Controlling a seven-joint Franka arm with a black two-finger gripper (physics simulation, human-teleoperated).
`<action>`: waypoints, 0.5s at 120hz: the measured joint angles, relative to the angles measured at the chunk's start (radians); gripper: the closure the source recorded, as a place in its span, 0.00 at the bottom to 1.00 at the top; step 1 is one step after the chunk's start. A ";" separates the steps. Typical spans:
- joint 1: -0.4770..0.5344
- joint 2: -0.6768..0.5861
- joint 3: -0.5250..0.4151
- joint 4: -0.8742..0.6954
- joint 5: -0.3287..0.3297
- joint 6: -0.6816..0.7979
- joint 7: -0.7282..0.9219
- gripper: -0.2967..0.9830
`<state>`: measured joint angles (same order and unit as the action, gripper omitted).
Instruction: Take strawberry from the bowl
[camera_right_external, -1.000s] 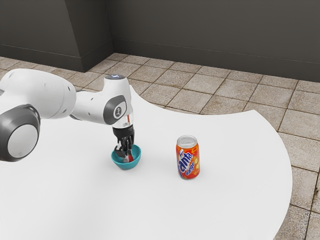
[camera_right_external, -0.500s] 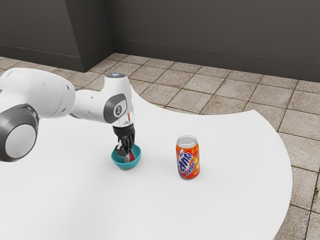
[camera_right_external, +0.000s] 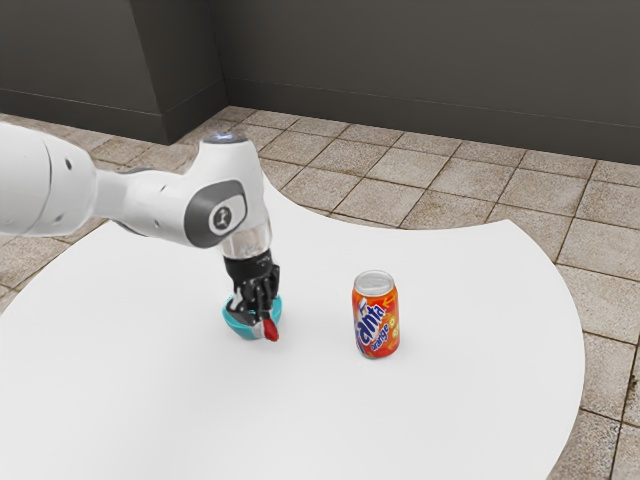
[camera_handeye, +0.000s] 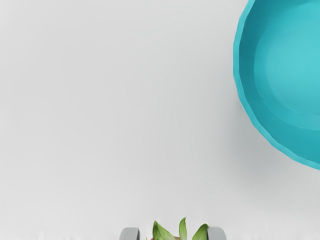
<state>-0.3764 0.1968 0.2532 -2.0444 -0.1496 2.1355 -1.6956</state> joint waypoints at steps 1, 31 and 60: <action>-0.005 -0.002 0.000 -0.005 0.000 0.000 0.000 0.78; -0.121 -0.012 0.000 -0.076 0.000 0.006 0.002 0.79; -0.183 0.059 -0.003 -0.058 -0.002 0.029 0.005 0.79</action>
<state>-0.5590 0.2562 0.2505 -2.1025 -0.1513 2.1650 -1.6907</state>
